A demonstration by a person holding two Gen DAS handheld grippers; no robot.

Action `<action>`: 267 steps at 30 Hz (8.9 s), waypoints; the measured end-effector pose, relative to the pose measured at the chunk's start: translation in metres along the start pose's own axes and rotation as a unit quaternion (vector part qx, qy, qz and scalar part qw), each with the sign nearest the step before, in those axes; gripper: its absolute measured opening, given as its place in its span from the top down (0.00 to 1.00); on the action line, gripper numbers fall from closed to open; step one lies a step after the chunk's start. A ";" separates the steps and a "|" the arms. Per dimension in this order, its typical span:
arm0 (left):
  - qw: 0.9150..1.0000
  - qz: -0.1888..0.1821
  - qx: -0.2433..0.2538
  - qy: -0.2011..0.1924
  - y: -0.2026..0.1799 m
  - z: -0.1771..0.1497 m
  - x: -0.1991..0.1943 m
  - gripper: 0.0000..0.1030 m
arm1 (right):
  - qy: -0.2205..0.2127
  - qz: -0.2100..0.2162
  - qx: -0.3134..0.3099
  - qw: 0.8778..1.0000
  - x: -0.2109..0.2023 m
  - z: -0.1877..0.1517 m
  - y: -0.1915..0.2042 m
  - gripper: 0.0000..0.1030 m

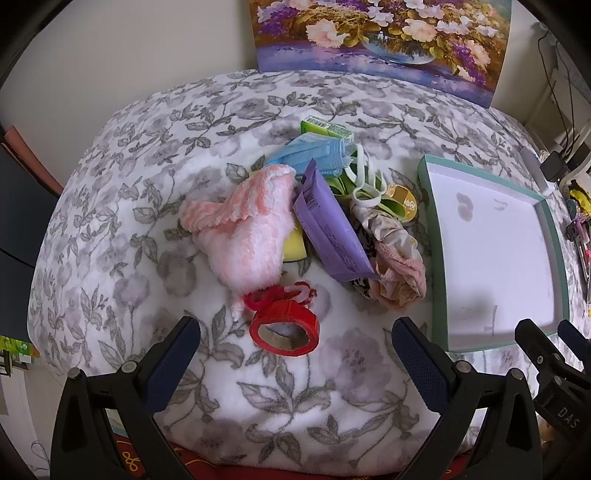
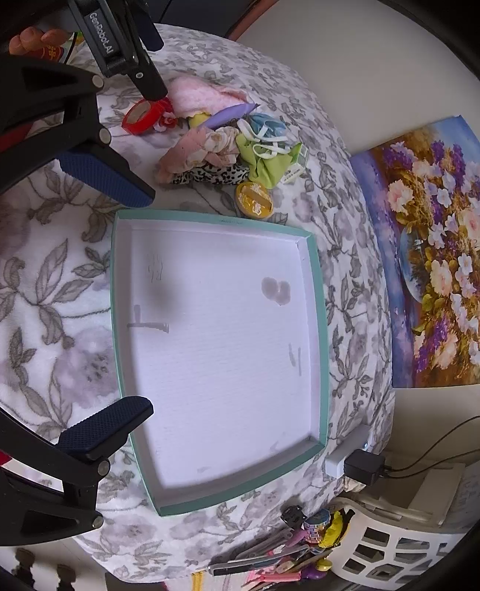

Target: Organize soft objects

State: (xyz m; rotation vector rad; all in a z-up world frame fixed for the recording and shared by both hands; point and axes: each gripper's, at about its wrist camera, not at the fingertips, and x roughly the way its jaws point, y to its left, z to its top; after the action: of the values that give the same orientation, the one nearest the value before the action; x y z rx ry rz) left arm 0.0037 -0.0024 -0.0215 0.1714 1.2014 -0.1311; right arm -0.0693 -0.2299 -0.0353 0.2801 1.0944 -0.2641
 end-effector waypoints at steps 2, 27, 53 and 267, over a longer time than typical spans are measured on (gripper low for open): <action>1.000 0.000 0.000 0.000 0.000 0.000 0.000 0.00 | 0.000 0.000 0.001 1.000 0.000 0.000 0.000 0.00; 1.000 -0.001 0.001 0.003 0.001 0.000 -0.003 0.00 | -0.001 0.001 -0.004 1.000 -0.006 0.001 0.001 0.00; 1.000 -0.001 0.001 0.004 0.001 0.001 -0.003 0.00 | 0.000 0.002 -0.004 1.000 -0.005 0.001 0.002 0.00; 0.976 -0.041 -0.204 -0.063 0.118 0.081 0.040 0.03 | -0.119 0.055 -0.010 0.991 -0.009 0.099 0.079 0.00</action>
State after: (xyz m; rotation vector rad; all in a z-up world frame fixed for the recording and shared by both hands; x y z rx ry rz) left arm 0.1147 0.0966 -0.0233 -0.2429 1.0852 0.0344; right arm 0.0365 -0.1897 0.0228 0.2826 0.8435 -0.1834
